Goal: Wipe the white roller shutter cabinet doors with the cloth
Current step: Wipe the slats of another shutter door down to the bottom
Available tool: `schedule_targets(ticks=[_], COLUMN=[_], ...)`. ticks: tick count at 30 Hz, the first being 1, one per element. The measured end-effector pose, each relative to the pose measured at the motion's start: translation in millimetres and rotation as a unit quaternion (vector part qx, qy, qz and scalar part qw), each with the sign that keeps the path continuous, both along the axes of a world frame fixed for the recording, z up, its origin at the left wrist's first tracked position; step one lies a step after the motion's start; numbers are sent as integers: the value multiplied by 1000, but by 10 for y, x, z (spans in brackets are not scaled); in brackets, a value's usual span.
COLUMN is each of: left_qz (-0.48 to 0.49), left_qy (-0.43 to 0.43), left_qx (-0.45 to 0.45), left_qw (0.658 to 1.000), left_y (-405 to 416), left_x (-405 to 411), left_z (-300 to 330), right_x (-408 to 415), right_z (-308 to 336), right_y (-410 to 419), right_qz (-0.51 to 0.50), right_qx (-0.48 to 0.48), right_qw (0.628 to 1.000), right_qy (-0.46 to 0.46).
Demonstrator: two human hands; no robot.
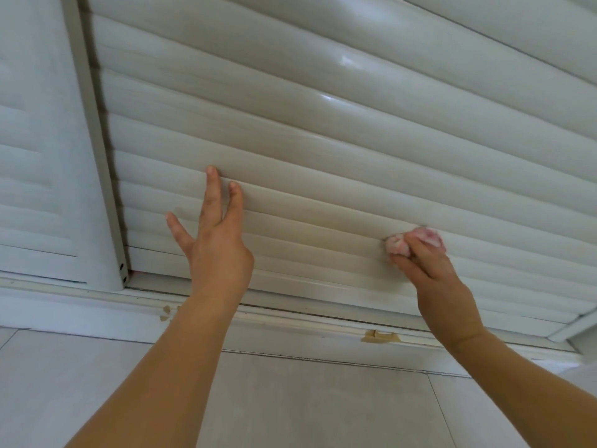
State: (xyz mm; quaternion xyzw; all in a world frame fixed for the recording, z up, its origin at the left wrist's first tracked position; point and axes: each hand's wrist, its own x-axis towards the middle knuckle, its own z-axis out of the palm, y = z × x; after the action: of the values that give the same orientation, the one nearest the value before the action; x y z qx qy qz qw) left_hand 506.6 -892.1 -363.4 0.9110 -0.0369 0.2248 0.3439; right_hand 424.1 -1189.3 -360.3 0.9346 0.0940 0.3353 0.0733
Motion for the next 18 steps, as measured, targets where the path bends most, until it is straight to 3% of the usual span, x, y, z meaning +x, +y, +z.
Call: schedule_targets(ticks=[3, 6, 8, 10, 14, 18], left_qz=[-1, -6, -12, -18, -30, -37], left_qy=[-7, -12, -13, -19, -27, -43], left_qx=[-18, -32, -35, -37, -35, -29], left_qw=[1000, 999, 999, 999, 999, 998], left_y=[-10, 24, 43, 56, 75, 99], left_x=[-8, -9, -6, 5, 15, 10], left_z=[-4, -9, -8, -8, -2, 16], right_x=[-29, 132, 282, 409, 528, 597], right_z=[-36, 5, 33, 33, -80, -212], right_y=[252, 521, 726, 945, 1286, 1623], right_qz=[-32, -89, -125, -133, -103, -52], right_qx=[267, 476, 567, 594, 584, 519], right_qw=[959, 862, 793, 766, 784, 847], right_qy=[-88, -150, -185, -208, -182, -105])
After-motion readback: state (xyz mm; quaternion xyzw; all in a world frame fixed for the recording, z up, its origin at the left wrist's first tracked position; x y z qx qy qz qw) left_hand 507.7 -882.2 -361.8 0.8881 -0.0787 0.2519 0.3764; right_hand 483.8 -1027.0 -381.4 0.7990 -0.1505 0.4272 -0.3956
